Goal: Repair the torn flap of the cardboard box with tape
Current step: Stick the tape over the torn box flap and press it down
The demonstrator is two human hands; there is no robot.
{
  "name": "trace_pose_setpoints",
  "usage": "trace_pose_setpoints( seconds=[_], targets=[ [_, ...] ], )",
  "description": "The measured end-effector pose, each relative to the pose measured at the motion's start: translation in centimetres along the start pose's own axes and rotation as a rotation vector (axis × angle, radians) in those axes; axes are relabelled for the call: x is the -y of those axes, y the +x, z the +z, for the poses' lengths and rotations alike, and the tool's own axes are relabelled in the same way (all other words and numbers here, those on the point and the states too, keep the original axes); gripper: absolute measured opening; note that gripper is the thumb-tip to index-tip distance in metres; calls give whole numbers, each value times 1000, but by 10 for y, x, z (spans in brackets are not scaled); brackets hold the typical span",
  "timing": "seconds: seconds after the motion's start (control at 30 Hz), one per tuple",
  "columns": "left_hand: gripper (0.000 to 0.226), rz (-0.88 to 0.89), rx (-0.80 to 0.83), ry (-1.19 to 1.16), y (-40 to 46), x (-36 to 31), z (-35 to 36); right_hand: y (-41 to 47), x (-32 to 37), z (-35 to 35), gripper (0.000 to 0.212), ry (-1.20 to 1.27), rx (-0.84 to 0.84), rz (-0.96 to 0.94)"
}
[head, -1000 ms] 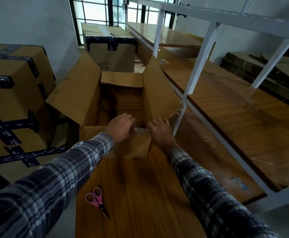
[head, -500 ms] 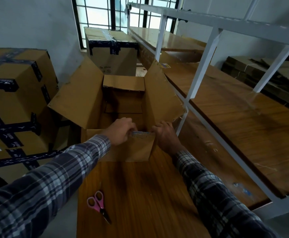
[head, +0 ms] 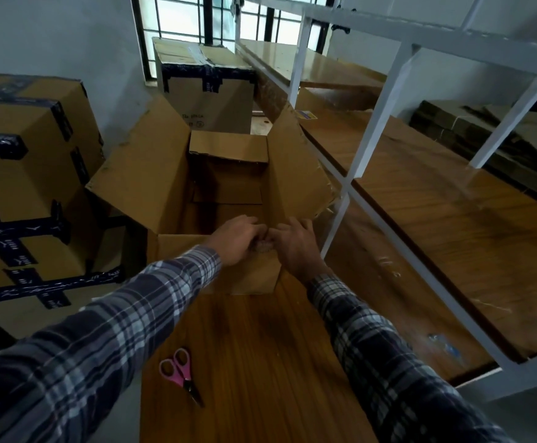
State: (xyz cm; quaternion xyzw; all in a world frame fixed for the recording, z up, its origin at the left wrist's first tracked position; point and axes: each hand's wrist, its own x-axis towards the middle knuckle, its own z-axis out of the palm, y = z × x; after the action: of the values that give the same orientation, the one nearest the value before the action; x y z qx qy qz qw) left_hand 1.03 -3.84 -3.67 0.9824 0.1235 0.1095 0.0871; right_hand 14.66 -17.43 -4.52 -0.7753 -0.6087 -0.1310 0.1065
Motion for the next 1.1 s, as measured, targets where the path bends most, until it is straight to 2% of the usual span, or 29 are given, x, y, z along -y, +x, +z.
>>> trace_pose_setpoints(
  seconds=[0.13, 0.23, 0.37, 0.5, 0.67, 0.73, 0.8, 0.93, 1.1],
  targets=[
    [23, 3, 49, -16, -3, 5, -2, -2, -9, 8, 22, 14, -41, -14],
    [31, -3, 86, -39, -4, 11, -6, -2, -13, 11, 22, -12, -10, -7],
    [33, -28, 117, -63, -5, 19, -6, -2, -16, 9, 9, 18, 16, 8],
    [19, -60, 134, -50, -1, 10, -11, 0, -11, 3, 15, 41, 43, 41],
    [23, -72, 1, 85, 2, -6, -7, 2, -3, 3, 14, 23, 49, 60],
    [18, -50, -22, 63, 3, -8, -3, 1, -8, 3, 18, 42, 42, 54],
    [9, -23, -14, 11, 5, -8, 0, -1, -13, 3, 19, 58, 28, 43],
    [21, 20, 42, -61, 8, -6, 1, -2, -20, -1, 23, 63, 26, 1],
    [14, 66, 102, -125, 2, 11, -9, -3, -31, -2, 28, 127, 40, -19]
  ],
)
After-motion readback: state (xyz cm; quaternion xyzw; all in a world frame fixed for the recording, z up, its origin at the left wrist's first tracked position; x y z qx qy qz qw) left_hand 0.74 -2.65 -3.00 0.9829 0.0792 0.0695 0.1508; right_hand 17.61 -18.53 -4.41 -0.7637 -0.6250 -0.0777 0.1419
